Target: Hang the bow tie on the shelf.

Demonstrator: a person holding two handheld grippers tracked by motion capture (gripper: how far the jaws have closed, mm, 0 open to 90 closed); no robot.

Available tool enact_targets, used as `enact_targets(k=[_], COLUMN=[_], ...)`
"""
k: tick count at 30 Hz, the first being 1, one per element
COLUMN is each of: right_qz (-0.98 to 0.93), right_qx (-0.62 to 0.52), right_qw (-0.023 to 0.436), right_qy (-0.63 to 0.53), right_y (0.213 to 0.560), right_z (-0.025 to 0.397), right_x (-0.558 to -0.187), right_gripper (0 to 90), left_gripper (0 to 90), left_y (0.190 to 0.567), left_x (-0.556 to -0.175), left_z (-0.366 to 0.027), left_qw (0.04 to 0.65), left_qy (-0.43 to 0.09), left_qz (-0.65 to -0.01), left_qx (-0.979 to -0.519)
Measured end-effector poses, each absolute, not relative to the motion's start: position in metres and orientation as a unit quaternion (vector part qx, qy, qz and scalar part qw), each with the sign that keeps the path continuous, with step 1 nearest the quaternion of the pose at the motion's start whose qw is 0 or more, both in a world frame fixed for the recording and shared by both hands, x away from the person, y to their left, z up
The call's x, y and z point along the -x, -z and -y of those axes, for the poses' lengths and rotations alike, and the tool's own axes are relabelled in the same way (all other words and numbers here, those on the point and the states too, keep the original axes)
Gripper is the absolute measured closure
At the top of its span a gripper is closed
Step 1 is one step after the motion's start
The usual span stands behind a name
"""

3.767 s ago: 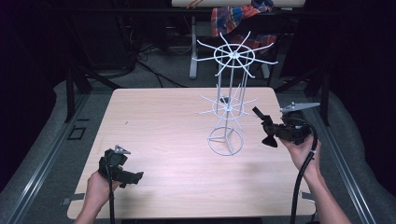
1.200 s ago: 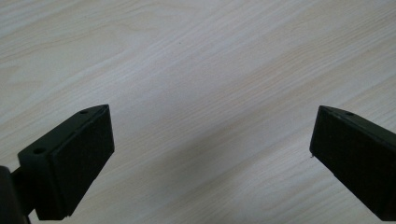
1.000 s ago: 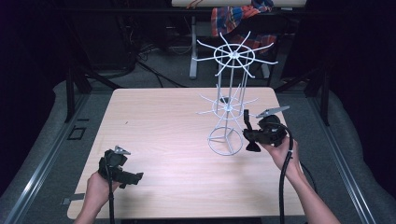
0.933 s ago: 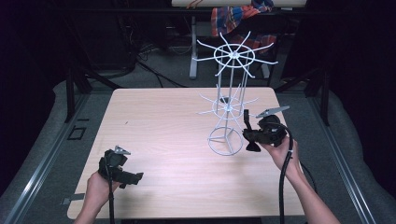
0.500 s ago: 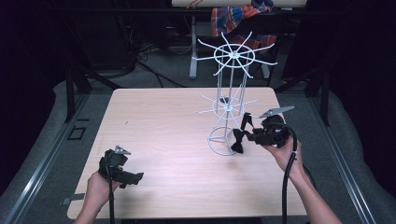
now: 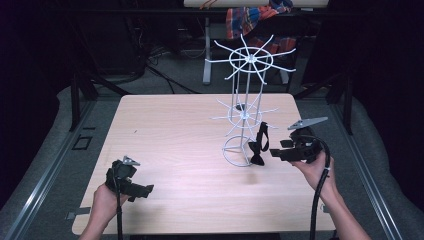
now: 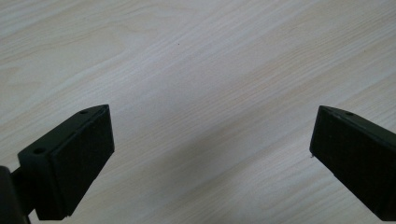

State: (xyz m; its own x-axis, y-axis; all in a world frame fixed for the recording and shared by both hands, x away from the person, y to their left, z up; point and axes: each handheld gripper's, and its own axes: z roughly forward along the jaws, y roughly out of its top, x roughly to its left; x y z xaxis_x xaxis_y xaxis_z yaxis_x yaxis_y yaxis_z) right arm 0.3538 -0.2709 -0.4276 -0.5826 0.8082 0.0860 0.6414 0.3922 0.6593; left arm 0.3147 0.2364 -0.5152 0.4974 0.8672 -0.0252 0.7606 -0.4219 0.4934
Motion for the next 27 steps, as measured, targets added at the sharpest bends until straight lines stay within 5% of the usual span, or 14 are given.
enact_targets(k=[14, 27], right_qz=[-0.832, -0.836], right_qx=[-0.433, -0.453], right_qw=[0.125, 0.107], right_qy=[-0.323, -0.291], right_y=[0.425, 0.457], right_z=[0.285, 0.306], right_x=[-0.324, -0.305], right_gripper=[19.8, 11.4], left_gripper=[0.0, 0.0], left_y=[0.515, 0.517], left_x=[-0.314, -0.315], left_z=[-0.235, -0.234], left_qw=[0.224, 0.223], left_qy=[-0.117, -0.117], left_qz=[-0.487, -0.487], left_qx=[-0.836, -0.836])
